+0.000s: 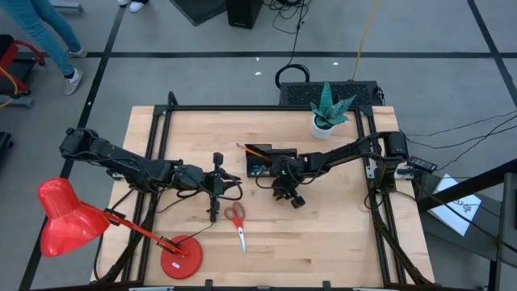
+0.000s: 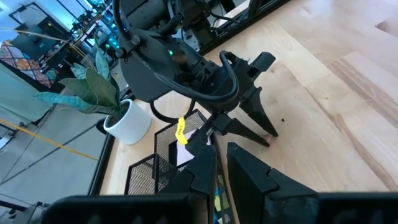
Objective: Pick and place office supplies into organizer
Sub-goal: Put the pink binder clip into the black desk organizer
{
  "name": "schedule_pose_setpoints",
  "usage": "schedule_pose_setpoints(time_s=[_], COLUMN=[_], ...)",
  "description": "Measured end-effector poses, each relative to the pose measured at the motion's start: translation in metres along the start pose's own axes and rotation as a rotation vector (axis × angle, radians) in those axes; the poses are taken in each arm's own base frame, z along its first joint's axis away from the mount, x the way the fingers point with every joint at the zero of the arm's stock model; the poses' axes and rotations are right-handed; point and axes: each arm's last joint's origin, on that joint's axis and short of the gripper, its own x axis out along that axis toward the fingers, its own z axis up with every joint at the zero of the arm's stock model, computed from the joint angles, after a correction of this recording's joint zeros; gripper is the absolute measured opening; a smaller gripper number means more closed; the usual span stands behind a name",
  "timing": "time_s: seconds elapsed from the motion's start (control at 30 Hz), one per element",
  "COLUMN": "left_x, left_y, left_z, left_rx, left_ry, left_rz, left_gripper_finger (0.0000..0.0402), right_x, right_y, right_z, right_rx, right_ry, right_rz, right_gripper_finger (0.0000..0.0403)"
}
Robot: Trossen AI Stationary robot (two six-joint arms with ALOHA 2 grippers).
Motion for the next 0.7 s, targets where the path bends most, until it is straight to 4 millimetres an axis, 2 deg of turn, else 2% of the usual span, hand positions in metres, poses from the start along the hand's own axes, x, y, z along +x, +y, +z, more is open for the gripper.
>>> schedule_pose_setpoints(time_s=[0.17, 0.33, 0.53, 0.7], left_x=[0.000, 0.000, 0.000, -0.001], left_y=[0.000, 0.000, 0.001, 0.003], left_z=[0.000, 0.000, 0.001, 0.010], left_rx=[-0.008, -0.013, -0.005, -0.018], left_ry=[0.000, 0.000, -0.012, -0.097], left_rz=[0.000, 0.000, 0.006, 0.039], left_gripper_finger=[0.0049, 0.0049, 0.0049, 0.0049], right_x=[0.000, -0.003, -0.016, -0.035], right_y=[0.000, -0.004, -0.004, -0.004], right_z=[0.000, 0.012, 0.026, 0.059], right_rx=[0.009, 0.021, 0.056, 0.001], right_ry=[-0.006, -0.114, -0.221, -0.357], right_rz=[-0.002, -0.046, -0.094, -0.144], right_gripper_finger=[0.0043, 0.0052, 0.0053, 0.0049])
